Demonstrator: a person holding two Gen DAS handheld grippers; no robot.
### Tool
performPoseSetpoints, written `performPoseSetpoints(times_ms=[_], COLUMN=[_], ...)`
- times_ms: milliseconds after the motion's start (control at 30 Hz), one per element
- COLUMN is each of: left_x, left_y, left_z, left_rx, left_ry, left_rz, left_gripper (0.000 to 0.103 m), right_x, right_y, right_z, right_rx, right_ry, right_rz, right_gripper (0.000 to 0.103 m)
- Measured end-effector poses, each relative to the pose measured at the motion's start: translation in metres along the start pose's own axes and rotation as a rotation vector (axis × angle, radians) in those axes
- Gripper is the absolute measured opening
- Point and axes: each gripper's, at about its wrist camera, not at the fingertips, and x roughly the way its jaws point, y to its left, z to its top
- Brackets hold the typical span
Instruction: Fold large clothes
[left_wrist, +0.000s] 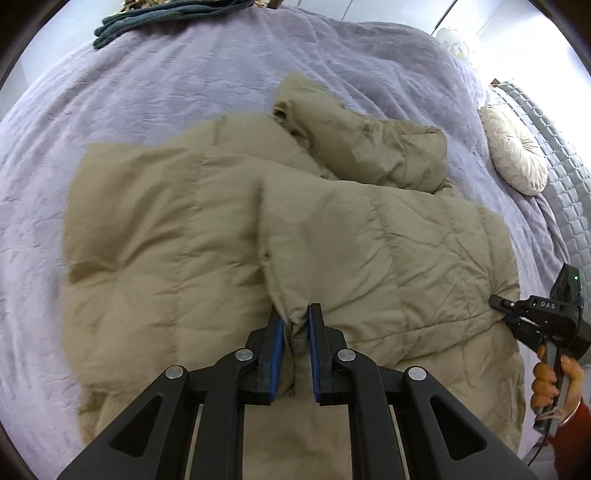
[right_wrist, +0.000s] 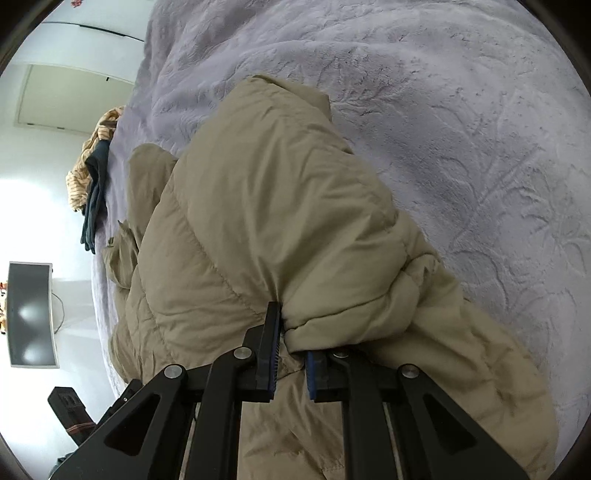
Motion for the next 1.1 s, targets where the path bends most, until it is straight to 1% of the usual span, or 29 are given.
performPoseSetpoints(times_ms=[133,233,300,367,400,467,533,600,667,700,733,833,933,1000,1100], left_x=[-0.017,-0.032,-0.039,-0.044,-0.043,-0.036,-0.024,-0.011,0.006,0.013,0.020,0.036,0.049,0.054,0.060], left_y=[0.017,0.020,0.016,0.006,0.001,-0.015,-0.028,-0.038,-0.040,-0.037,-0.033,-0.017,-0.004,0.000,-0.006], left_z=[0.000,0.006,0.013,0.023,0.027,0.038,0.047,0.051,0.051,0.050,0.048,0.038,0.032,0.032,0.031], left_rx=[-0.009,-0.015,-0.016,-0.012,-0.007,0.014,0.024,0.027,0.024,0.019,0.008,-0.023,-0.059,-0.088,-0.072], left_ry=[-0.006,-0.033,-0.054,-0.081,-0.087,-0.092,-0.086,-0.089,-0.072,-0.060,-0.045,-0.017,-0.009,-0.004,-0.008], left_rz=[0.058,0.061,0.057,0.037,0.026,0.015,0.012,0.005,0.034,0.051,0.070,0.082,0.044,0.006,0.007], left_gripper=[0.013,0.013,0.013,0.013,0.013,0.013,0.013,0.013,0.013,0.013,0.013,0.013,0.013,0.013,0.013], right_x=[-0.010,-0.030,-0.047,-0.064,-0.074,-0.086,-0.087,-0.080,-0.068,-0.060,-0.053,-0.029,-0.006,0.005,0.014], right_y=[0.003,0.012,0.021,0.028,0.033,0.037,0.033,0.025,0.020,0.020,0.020,0.014,0.000,-0.011,-0.020], right_z=[-0.003,-0.011,-0.018,-0.020,-0.018,-0.005,0.016,0.037,0.053,0.057,0.059,0.061,0.067,0.069,0.070], right_rx=[-0.029,-0.103,-0.164,-0.207,-0.222,-0.222,-0.175,-0.124,-0.110,-0.120,-0.145,-0.187,-0.170,-0.139,-0.135], right_ry=[0.027,0.038,0.029,-0.005,-0.046,-0.122,-0.176,-0.193,-0.184,-0.172,-0.164,-0.128,-0.112,-0.106,-0.120], right_rz=[0.001,-0.023,-0.005,0.056,0.077,0.052,0.013,0.008,0.005,0.004,-0.016,-0.059,-0.093,-0.088,-0.090], right_gripper=[0.014,0.014,0.014,0.014,0.014,0.014,0.014,0.014,0.014,0.014,0.014,0.014,0.013,0.011,0.010])
